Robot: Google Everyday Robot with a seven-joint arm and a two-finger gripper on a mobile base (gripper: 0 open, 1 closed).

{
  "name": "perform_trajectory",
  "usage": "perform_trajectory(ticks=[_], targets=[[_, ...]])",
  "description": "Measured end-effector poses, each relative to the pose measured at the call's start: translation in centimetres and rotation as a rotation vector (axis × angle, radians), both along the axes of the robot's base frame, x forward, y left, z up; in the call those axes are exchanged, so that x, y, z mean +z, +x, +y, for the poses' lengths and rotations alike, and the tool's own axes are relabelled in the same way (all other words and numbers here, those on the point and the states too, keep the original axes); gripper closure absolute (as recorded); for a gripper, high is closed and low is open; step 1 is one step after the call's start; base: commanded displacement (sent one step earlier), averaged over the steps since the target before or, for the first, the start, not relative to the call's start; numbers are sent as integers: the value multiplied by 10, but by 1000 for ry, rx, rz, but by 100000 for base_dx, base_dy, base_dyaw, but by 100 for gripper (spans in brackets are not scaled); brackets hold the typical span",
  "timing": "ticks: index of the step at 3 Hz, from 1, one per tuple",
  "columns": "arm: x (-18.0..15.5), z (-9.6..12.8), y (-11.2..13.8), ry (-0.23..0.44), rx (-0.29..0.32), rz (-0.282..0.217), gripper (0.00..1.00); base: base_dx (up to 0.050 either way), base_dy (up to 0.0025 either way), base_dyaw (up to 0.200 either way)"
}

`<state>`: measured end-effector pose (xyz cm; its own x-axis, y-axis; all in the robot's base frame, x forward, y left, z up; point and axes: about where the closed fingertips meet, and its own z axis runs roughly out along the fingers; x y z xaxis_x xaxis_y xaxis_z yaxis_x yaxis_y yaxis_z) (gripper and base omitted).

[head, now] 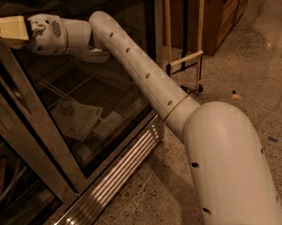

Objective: Pick orange can from top drawer and place on counter

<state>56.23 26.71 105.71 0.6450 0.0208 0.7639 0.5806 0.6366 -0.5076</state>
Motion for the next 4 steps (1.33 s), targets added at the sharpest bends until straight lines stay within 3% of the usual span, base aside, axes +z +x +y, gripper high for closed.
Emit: perform_trajectory(ticks=[4], targets=[[1, -1, -1, 2, 4, -1, 100, 0, 0, 0]])
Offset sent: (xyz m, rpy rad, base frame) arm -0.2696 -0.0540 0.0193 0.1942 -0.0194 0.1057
